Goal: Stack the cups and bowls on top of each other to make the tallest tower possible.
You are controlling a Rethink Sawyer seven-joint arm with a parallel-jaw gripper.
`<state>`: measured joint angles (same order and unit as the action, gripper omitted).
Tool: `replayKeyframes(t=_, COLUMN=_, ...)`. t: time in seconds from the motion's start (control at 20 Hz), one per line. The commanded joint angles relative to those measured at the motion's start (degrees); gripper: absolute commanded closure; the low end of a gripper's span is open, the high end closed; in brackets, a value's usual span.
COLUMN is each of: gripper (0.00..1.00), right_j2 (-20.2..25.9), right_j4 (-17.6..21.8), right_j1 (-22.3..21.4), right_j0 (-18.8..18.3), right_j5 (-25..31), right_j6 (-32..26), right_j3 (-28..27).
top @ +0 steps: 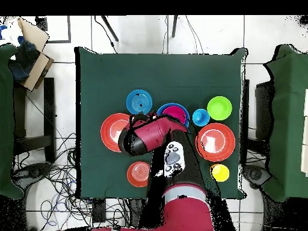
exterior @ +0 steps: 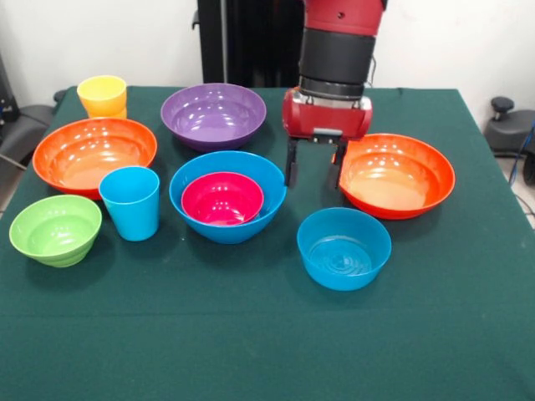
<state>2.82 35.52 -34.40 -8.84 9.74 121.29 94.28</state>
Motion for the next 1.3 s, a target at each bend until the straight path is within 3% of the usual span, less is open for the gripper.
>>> replayKeyframes(t=0.05, gripper=0.0, right_j2=7.3, right_j4=1.81, right_j1=-3.82, right_j0=-0.15, right_j5=1.22, right_j6=-2.48, right_j3=4.82)
replayKeyframes(t=0.35, gripper=0.0, right_j2=4.13, right_j4=1.33, right_j1=-2.51, right_j0=3.53, right_j5=1.13, right_j6=0.77, right_j3=4.82)
replayKeyframes(t=0.75, gripper=0.0, right_j2=5.04, right_j4=0.83, right_j1=-3.58, right_j0=3.54, right_j5=1.97, right_j6=0.08, right_j3=7.4)
replayKeyframes(t=1.0, gripper=0.0, right_j2=5.34, right_j4=2.46, right_j1=-0.69, right_j0=2.83, right_j5=-0.59, right_j6=-0.32, right_j3=7.17)
replayKeyframes(t=1.3, gripper=0.0, right_j2=1.95, right_j4=4.37, right_j1=3.39, right_j0=5.2, right_j5=-5.44, right_j6=1.51, right_j3=4.66)
